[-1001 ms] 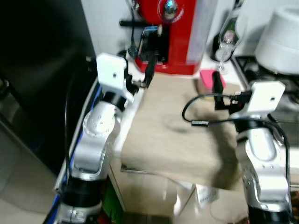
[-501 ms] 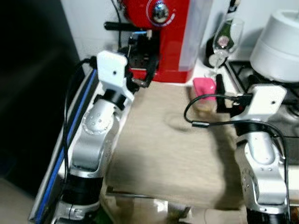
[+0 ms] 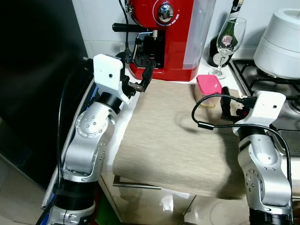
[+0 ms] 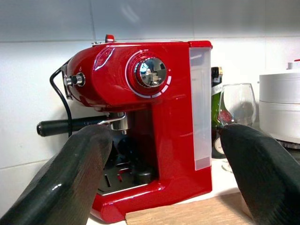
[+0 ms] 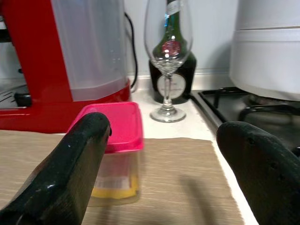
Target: Restocking fridge
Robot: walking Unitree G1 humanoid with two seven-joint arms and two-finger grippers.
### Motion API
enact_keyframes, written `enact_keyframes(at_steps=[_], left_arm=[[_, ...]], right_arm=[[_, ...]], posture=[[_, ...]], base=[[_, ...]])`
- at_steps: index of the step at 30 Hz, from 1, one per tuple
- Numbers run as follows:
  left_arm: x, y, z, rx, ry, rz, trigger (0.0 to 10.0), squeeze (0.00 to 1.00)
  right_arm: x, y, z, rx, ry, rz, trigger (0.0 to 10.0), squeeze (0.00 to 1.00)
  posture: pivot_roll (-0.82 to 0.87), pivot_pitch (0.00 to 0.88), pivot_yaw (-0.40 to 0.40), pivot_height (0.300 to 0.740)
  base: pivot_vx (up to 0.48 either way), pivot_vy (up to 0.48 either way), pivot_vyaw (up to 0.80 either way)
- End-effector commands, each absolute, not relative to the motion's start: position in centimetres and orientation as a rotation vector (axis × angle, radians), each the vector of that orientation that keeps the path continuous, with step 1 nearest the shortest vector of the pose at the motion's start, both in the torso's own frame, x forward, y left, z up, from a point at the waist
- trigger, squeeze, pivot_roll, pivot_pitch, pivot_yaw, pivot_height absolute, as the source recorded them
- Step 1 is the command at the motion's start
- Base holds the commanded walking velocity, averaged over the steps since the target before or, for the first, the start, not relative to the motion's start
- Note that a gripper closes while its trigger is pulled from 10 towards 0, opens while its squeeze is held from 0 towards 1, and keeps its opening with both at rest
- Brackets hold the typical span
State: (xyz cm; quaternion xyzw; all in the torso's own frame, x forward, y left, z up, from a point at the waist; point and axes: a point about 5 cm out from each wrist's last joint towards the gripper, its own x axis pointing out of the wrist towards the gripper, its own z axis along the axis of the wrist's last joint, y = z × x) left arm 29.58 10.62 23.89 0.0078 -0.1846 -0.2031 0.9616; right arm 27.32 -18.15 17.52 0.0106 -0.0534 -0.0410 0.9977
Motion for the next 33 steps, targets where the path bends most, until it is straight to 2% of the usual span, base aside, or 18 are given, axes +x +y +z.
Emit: enact_keyframes(at_steps=[1,11,33], left_arm=[[29.3,10.9,24.0,0.017,-0.370,-0.409,10.0,0.00],[28.9,10.7,23.9,0.010,-0.363,-0.404,10.0,0.00],[28.8,10.4,24.3,-0.034,-0.383,-0.395,10.0,0.00]], right_arm=[[27.2,-17.5,18.2,0.016,-0.120,-0.049,10.0,0.00],[27.0,-16.7,19.4,-0.076,-0.140,0.000,10.0,0.00],[28.4,-16.2,19.1,-0.043,-0.094,-0.015,10.0,0.00]], posture=[[-0.09,0.031,0.048,0.740],[-0.10,0.040,0.032,0.740],[-0.10,0.044,0.010,0.740]], base=[[0.000,0.000,0.00],[0.000,0.000,0.00],[0.000,0.000,0.00]])
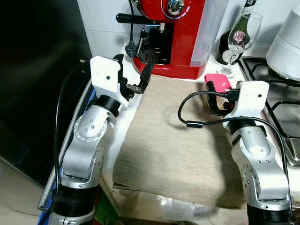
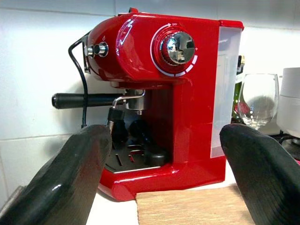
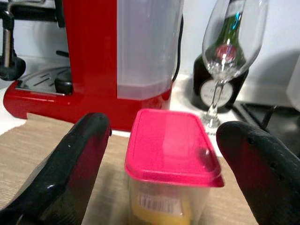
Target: Restocking fridge
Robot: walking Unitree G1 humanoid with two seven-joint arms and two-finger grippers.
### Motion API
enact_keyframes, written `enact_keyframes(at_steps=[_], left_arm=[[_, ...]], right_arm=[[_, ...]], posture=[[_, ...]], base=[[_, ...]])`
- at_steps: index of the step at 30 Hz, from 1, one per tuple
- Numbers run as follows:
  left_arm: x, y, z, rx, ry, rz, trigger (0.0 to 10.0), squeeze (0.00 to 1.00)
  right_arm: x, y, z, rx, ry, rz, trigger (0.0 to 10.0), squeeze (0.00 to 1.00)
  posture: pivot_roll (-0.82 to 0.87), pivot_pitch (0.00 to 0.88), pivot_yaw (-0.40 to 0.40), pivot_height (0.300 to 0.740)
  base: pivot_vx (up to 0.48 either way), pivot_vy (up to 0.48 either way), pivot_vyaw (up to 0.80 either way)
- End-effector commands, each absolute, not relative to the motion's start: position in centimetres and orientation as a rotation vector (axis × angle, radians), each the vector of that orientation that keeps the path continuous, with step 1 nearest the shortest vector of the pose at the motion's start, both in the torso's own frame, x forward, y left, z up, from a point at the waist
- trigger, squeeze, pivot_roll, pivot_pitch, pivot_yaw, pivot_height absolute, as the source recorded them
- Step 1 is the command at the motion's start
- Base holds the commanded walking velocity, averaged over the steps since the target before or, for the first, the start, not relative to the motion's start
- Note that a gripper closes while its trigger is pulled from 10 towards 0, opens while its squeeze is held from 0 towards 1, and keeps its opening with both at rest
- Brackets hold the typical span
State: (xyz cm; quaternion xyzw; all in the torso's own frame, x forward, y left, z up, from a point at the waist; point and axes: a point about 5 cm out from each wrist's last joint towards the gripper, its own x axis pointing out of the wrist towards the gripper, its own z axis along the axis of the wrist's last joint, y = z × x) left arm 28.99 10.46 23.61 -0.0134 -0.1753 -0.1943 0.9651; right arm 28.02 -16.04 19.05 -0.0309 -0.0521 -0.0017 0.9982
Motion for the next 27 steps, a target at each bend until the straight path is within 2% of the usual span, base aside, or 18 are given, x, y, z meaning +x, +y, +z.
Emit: enact_keyframes(at_steps=[1,9,27], left_arm=[[28.8,10.4,24.3,-0.034,-0.383,-0.395,10.0,0.00],[28.7,10.2,24.1,-0.040,-0.374,-0.394,10.0,0.00],[28.8,10.2,24.1,-0.046,-0.369,-0.387,10.0,0.00]], right_arm=[[28.4,-16.2,19.1,-0.043,-0.094,-0.015,10.0,0.00],[29.5,-16.3,18.4,0.003,-0.044,-0.017,10.0,0.00],[31.4,-16.1,18.2,-0.048,0.027,-0.011,10.0,0.00]], posture=[[-0.10,0.044,0.010,0.740],[-0.10,0.049,0.008,0.740],[-0.10,0.051,0.005,0.740]], base=[[0.000,0.000,0.00],[0.000,0.000,0.00],[0.000,0.000,0.00]])
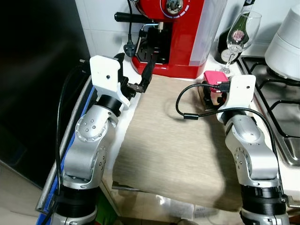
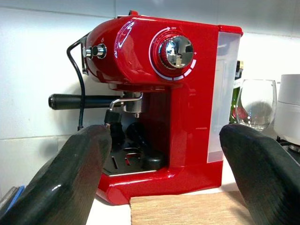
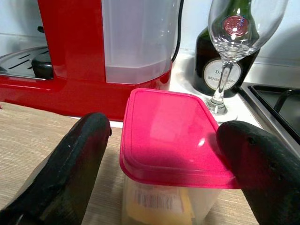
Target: Restocking fridge
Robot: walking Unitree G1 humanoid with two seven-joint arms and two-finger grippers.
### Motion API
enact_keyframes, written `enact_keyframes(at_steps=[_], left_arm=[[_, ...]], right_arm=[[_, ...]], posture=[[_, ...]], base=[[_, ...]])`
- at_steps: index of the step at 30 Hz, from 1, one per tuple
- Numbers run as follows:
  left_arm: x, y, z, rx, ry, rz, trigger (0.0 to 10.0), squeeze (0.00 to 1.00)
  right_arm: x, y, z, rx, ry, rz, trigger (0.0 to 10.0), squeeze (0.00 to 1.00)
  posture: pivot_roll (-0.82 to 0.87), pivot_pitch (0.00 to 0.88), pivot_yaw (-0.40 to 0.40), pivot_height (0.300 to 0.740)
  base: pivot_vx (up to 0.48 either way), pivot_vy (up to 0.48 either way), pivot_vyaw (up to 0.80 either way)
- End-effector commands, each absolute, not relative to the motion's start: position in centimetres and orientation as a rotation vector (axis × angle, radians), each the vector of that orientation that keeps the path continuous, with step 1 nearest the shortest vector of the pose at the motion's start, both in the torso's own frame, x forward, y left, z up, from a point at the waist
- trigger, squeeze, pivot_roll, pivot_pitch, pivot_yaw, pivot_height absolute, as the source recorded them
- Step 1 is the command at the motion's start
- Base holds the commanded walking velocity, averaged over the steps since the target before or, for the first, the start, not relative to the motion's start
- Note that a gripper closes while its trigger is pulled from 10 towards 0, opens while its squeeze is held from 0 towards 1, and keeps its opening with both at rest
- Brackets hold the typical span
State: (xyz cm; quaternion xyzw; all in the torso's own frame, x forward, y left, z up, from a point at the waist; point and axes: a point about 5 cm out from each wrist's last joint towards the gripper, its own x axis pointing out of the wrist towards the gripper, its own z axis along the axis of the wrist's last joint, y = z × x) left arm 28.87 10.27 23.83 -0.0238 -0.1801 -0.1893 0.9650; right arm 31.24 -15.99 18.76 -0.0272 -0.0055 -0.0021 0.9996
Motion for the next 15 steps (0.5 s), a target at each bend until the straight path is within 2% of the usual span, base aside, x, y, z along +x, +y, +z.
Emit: enact_keyframes(at_steps=[1,10,15], left_arm=[[28.82,10.13,24.08,-0.046,-0.369,-0.388,10.0,0.00],[28.92,10.08,24.01,-0.048,-0.364,-0.388,10.0,0.00],[28.94,10.12,24.01,-0.047,-0.364,-0.385,10.0,0.00]], right_arm=[[31.41,-16.05,18.20,-0.048,0.028,-0.011,10.0,0.00],[31.74,-15.58,17.72,0.035,0.079,-0.010,10.0,0.00],[31.81,-15.66,18.62,-0.043,0.025,-0.024,10.0,0.00]], posture=[[-0.10,0.051,0.005,0.740],[-0.10,0.054,0.005,0.740],[-0.10,0.054,0.005,0.740]], base=[[0.000,0.000,0.00],[0.000,0.000,0.00],[0.000,0.000,0.00]])
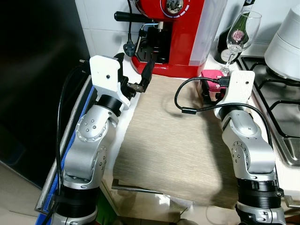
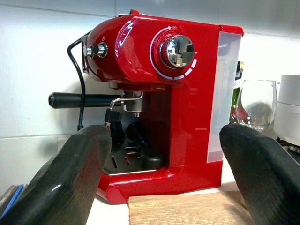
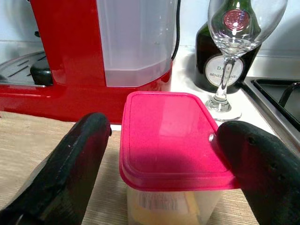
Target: Restocking fridge
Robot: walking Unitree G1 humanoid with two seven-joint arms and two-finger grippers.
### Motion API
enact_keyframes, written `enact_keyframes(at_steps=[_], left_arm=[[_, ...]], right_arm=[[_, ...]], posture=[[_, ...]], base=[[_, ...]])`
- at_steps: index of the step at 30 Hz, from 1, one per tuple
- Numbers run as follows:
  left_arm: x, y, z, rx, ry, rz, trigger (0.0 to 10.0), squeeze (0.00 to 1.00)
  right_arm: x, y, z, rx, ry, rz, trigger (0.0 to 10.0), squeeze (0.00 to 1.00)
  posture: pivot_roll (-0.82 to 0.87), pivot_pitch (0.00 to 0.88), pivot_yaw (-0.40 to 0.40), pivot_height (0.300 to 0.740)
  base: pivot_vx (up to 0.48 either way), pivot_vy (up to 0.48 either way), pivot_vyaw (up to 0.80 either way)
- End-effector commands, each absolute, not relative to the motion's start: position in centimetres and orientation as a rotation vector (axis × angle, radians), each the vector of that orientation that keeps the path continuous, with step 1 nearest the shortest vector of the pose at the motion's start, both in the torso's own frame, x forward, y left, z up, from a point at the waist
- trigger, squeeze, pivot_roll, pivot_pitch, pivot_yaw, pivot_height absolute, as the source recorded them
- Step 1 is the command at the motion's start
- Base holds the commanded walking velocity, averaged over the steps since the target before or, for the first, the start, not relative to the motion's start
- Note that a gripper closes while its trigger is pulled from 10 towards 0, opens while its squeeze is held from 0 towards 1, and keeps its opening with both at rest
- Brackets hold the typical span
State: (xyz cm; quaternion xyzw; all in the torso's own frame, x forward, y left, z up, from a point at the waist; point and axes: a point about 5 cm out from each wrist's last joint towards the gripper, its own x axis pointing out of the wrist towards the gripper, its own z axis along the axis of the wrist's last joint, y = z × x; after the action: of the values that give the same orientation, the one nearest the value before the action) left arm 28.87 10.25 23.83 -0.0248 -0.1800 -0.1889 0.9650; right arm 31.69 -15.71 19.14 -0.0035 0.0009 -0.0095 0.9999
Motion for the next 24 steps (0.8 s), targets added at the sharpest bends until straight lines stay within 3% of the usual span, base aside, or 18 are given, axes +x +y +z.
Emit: enact_keyframes(at_steps=[1,8,24], left_arm=[[28.9,10.1,24.0,-0.047,-0.365,-0.384,10.0,0.00],[28.9,10.1,24.1,-0.041,-0.371,-0.383,10.0,0.00],[28.7,10.2,23.9,-0.033,-0.366,-0.389,10.0,0.00]], right_arm=[[31.8,-15.6,19.1,-0.075,-0.005,-0.026,10.0,0.00],[31.0,-15.7,20.7,-0.146,-0.121,-0.034,10.0,0.00],[24.8,-17.0,19.3,-0.154,-0.166,-0.100,10.0,0.00]], posture=[[-0.10,0.054,0.005,0.740],[-0.10,0.049,-0.001,0.740],[-0.12,0.031,0.001,0.740]], base=[[0.000,0.000,0.00],[0.000,0.000,0.00],[0.000,0.000,0.00]])
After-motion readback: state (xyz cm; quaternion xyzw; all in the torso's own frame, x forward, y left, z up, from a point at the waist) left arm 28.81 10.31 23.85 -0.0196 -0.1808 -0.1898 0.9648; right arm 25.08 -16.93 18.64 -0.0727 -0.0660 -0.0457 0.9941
